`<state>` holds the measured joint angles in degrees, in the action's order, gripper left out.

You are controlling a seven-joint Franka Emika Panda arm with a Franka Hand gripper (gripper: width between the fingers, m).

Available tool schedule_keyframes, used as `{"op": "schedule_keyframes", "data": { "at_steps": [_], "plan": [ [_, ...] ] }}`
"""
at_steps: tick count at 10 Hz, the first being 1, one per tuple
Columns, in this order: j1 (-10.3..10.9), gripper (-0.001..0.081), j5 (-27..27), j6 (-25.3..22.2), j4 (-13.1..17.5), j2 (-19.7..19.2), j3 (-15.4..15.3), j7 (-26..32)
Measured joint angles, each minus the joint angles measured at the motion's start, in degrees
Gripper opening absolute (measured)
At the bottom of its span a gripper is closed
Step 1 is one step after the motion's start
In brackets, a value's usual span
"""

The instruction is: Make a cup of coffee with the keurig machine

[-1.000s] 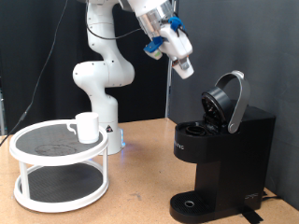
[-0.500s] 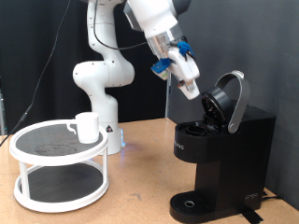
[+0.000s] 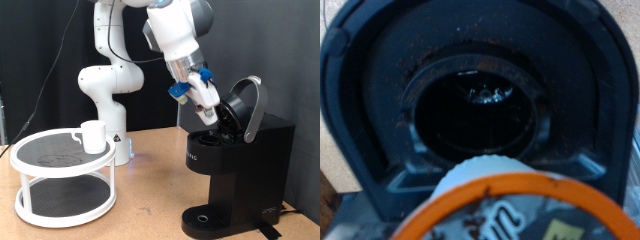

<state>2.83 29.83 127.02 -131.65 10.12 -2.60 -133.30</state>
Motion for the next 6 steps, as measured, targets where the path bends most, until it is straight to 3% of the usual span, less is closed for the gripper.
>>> {"op": "schedule_keyframes", "data": {
  "at_steps": [6],
  "plan": [
    [-0.1, 0.0368, 0.0, 5.0, -2.1, -2.3, -1.3, 0.0]
  ]
}}
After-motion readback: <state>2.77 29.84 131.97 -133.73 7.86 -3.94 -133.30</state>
